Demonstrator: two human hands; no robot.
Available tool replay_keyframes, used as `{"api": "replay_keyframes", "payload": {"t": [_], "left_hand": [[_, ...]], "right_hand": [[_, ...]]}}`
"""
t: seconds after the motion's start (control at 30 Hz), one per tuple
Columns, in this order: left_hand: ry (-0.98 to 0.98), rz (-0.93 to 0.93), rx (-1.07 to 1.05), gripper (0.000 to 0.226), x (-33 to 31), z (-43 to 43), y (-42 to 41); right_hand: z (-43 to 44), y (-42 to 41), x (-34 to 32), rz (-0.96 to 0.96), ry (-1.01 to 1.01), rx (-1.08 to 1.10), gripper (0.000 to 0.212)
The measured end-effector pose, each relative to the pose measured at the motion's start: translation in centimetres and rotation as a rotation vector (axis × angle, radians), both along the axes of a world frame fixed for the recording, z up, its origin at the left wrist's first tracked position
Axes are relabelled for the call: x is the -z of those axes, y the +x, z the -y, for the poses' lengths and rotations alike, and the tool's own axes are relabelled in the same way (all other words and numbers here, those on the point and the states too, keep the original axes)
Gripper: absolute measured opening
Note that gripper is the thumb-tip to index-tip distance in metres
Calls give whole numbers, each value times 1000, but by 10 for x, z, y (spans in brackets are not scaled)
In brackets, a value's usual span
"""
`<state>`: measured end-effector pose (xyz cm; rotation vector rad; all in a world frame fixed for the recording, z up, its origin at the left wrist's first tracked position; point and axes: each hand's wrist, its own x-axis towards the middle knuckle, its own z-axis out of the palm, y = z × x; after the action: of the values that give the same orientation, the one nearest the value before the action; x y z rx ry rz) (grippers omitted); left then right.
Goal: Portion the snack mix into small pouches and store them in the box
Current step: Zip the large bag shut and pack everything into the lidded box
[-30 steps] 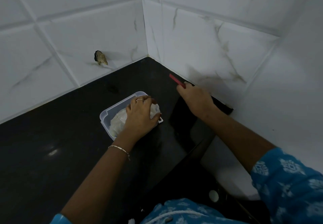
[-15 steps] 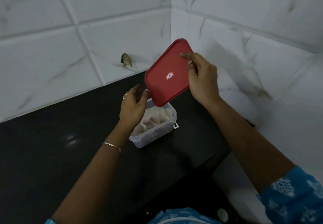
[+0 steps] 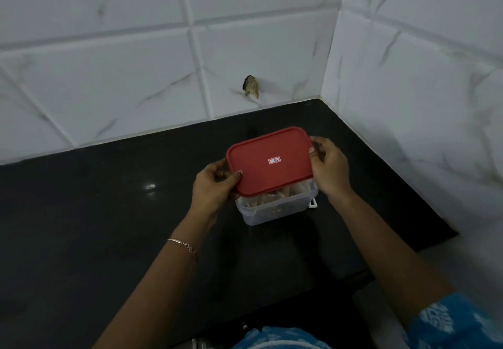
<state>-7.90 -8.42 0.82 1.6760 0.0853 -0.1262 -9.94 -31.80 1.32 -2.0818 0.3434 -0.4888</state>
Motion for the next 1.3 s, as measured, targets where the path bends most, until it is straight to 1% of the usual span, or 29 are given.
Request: {"api": "replay_keyframes", "payload": {"t": [0.13, 0.3, 0.4, 0.5, 0.8, 0.9, 1.03, 1.1, 1.2, 1.3], "left_hand": [[45, -8, -1, 54, 10, -2, -3], [110, 11, -17, 53, 17, 1, -7], [190, 13, -12, 55, 20, 0, -7], [194, -3, -15, 51, 22, 0, -8], [144, -39, -8, 50, 22, 1, -8], [97, -89, 7, 51, 23, -1, -4], [77, -103, 19, 53, 27, -4, -2], [82, -107, 20, 54, 28, -5, 1], [144, -95, 10, 54, 25, -12, 10], [174, -72, -28, 49, 21, -24, 23]], "right_hand": [[1, 2, 17, -50, -99, 10, 32], [3, -2, 25, -98, -166, 28, 33], [5, -5, 30, -138, -193, 28, 32], [7, -6, 32, -145, -209, 22, 31], [7, -7, 35, -153, -105, -4, 30], [6, -9, 35, -161, -60, 2, 29], [3, -11, 36, -173, -45, 33, 32], [2, -11, 35, -174, -40, 47, 33], [-5, -6, 33, -172, -48, 48, 33], [-17, 2, 32, -159, -33, 11, 34]]}}
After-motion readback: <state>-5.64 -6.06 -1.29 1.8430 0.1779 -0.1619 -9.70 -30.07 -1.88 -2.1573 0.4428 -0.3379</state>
